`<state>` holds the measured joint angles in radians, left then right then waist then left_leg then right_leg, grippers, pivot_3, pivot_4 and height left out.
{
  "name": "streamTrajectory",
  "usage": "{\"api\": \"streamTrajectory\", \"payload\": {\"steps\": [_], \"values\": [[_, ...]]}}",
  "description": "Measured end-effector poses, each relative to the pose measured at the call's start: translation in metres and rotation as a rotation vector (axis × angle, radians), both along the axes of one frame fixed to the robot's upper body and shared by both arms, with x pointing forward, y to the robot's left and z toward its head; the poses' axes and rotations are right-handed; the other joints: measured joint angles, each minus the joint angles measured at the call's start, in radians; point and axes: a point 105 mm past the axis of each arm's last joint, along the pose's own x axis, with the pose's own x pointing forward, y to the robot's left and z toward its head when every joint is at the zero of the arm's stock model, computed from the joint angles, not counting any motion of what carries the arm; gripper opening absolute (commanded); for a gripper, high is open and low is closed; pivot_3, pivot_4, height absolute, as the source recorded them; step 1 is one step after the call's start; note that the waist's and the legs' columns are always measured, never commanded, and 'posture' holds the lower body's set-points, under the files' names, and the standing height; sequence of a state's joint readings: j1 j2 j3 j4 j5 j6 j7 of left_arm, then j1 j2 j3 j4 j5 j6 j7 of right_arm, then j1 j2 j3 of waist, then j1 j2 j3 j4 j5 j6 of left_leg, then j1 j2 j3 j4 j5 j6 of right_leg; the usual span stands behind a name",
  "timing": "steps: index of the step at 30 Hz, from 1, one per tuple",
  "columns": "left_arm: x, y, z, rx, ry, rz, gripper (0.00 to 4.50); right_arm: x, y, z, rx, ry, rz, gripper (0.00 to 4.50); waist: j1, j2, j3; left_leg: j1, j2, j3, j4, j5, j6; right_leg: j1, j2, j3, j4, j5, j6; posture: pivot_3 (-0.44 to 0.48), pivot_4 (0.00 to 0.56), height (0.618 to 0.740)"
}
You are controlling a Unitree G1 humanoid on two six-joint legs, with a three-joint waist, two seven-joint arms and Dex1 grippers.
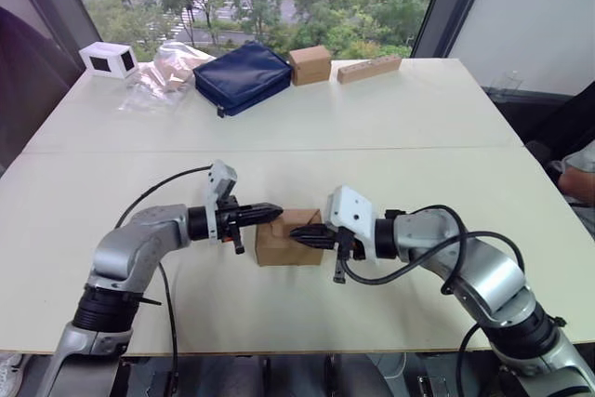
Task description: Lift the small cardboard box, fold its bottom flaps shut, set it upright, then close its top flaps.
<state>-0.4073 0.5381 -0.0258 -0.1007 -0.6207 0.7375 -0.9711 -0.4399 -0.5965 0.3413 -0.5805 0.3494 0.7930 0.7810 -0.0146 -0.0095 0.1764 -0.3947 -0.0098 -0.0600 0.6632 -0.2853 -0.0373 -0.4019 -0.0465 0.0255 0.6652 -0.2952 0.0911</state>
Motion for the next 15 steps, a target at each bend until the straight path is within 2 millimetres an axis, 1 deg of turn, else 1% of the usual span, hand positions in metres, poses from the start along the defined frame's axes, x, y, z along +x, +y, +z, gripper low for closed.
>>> {"api": "streamTrajectory", "payload": {"steps": [7,15], "values": [[0.001,0.001,-0.001,0.003,0.014,0.011,0.08,0.006,0.0,-0.011,-0.029,0.004,-0.028,0.0,0.001,0.0,0.0,0.0,0.0,0.0,0.0,0.0,0.0,0.0,0.0,0.0,0.0,0.0,0.0,0.0,0.15,0.74],[0.0,0.0,-0.001,-0.004,0.02,0.012,0.08,0.012,-0.001,-0.013,-0.032,-0.016,-0.04,0.0,0.001,0.0,0.0,0.0,0.0,0.0,0.0,0.0,0.0,0.0,0.0,0.0,0.0,0.0,0.0,0.0,0.15,0.74]]}}
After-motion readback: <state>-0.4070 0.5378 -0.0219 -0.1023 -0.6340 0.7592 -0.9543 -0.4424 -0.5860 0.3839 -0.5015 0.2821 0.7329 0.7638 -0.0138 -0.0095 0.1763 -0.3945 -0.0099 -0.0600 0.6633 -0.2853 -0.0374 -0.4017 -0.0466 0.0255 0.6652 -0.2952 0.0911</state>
